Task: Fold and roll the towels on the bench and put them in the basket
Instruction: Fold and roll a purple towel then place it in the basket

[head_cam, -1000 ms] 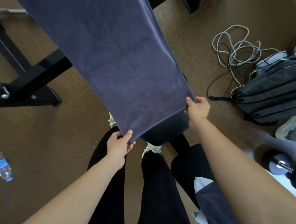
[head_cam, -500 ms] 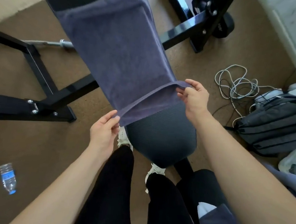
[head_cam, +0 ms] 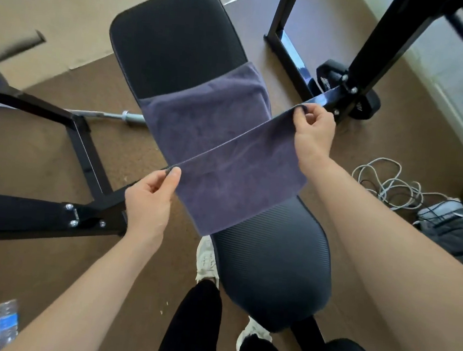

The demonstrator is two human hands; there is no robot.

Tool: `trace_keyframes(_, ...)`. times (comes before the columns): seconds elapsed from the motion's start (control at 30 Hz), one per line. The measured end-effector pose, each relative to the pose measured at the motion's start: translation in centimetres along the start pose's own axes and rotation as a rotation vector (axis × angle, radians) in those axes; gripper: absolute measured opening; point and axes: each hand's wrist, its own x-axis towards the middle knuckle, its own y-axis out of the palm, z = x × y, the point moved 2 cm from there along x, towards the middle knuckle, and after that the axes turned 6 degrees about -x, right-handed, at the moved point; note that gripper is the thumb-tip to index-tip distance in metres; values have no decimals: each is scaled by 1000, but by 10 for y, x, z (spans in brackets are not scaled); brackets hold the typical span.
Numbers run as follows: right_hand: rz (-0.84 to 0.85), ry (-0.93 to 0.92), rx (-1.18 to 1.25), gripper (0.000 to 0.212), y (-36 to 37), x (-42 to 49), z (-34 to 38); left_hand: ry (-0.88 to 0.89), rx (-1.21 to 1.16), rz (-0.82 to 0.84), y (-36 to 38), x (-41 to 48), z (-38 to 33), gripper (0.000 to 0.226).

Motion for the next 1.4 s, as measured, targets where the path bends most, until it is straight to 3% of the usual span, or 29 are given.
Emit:
trace_keyframes(0.17,2,7,49,20,26,28,29,143,61,-46,0,36,-36,13)
trace_keyframes(0.27,6,36,49,28,41,41,41,161,46,-67,4,53,-48,23)
trace_keyframes(0.53,-17,8,-22,32,69,78,51,176,55,-136,12,101,-59,17)
trace_keyframes(0.63,-6,-4,-87,29,78,88,47,170,81,-185,12,123,-52,28)
trace_keyframes(0.83,105,-10,-237,8,90,94,40,202,224,-274,7,147,-43,13)
trace_keyframes(0.93,115,83,-230,21,84,85,26,111,146,-293,5,138,-38,21)
trace_keyframes(1.1,77,312,-138,40,56,38,-31,-93,62,-177,7,97,12,23)
trace_keyframes(1.27,214,553,-125,55,30,-2,-94,-342,125,17,21,51,66,65)
trace_keyframes(1.33,272,589,-94,44,25,-13,-108,-428,175,74,24,43,86,59)
trace_keyframes(1.4,278,526,-106,38,19,-22,-111,-479,247,102,23,37,100,38)
